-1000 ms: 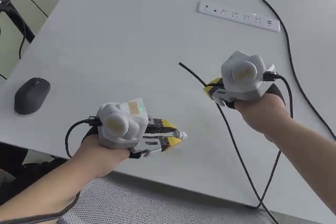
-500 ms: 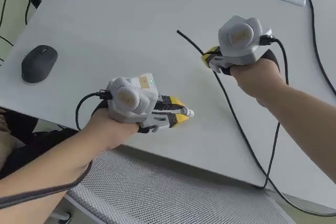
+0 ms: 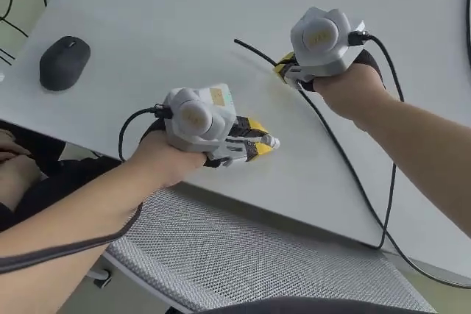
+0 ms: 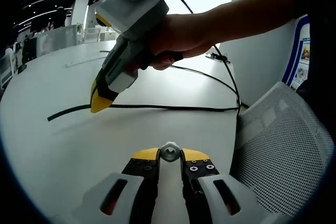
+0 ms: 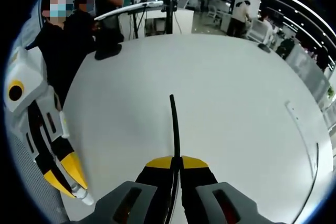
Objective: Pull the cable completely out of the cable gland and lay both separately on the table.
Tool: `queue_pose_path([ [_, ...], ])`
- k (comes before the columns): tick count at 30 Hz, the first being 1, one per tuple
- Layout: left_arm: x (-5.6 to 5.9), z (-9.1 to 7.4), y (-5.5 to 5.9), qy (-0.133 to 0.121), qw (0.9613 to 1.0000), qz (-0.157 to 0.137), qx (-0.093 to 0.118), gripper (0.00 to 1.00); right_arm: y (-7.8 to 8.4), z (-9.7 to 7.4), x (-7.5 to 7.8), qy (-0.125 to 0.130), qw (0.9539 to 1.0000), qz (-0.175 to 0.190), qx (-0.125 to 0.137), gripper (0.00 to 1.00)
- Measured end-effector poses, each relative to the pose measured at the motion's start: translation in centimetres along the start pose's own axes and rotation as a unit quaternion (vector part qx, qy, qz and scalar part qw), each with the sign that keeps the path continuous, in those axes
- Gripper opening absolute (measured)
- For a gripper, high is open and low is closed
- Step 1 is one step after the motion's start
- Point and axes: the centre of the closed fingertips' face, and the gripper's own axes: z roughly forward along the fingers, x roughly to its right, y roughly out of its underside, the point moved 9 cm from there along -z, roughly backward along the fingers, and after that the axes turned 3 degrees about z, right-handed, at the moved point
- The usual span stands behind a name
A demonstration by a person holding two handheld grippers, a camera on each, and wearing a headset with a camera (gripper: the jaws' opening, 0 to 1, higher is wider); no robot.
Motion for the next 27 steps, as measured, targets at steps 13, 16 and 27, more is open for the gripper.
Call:
queue_pose_path([
  [13, 0.0, -0.1, 0.3, -0.009, 0.9998, 0.007, -0.017, 0.16, 0.2, 0.6, 0.1, -0.002, 1.0, 0.0, -0.002, 0.0],
  [16, 0.0, -0.1, 0.4, -0.009, 0.9997, 0.01, -0.019, 0.16, 0.2, 0.6, 0.1, 0.0, 1.0, 0.003, -0.001, 0.0],
  [27, 0.0, 0.3, 1.0, -0.011, 0.9982, 0.039, -0.045, 0.16, 0.5, 0.6, -0.1, -0.001, 1.0, 0.009, -0.002, 0.0],
])
